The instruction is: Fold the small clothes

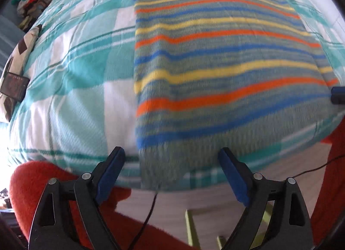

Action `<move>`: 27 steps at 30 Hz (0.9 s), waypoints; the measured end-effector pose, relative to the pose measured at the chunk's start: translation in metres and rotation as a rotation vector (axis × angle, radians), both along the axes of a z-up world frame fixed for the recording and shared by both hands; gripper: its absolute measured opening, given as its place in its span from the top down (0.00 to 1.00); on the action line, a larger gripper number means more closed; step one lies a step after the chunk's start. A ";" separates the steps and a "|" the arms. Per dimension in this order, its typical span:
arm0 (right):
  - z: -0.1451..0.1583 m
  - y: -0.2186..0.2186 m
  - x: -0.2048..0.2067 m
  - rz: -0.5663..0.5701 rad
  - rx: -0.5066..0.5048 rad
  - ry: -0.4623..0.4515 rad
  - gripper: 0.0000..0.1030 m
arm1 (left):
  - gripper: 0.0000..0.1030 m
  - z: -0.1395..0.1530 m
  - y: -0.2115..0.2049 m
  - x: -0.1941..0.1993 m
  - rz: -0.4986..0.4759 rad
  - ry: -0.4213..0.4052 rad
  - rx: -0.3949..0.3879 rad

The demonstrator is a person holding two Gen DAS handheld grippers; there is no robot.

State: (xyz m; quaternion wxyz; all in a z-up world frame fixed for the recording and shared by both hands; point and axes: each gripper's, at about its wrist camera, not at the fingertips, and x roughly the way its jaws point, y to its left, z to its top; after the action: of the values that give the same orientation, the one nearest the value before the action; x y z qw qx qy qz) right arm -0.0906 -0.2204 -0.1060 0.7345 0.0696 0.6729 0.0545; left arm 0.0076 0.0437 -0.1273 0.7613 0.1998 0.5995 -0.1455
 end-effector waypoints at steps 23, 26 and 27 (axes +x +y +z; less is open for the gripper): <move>0.040 -0.101 0.235 -0.144 -0.221 -0.492 0.91 | 0.12 0.014 -0.003 0.041 0.173 -0.218 -0.154; 0.068 -0.206 0.192 -0.463 -0.202 -0.533 0.91 | 0.12 0.011 0.000 0.044 0.197 -0.196 -0.179; 0.070 -0.237 0.175 -0.556 -0.211 -0.524 0.91 | 0.12 0.010 -0.001 0.045 0.200 -0.190 -0.181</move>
State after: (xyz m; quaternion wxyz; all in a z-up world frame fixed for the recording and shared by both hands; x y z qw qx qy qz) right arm 0.0847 -0.4574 -0.0360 0.8712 0.1572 0.4199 -0.1999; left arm 0.0523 0.0432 -0.1177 0.8402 0.0827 0.5260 -0.1028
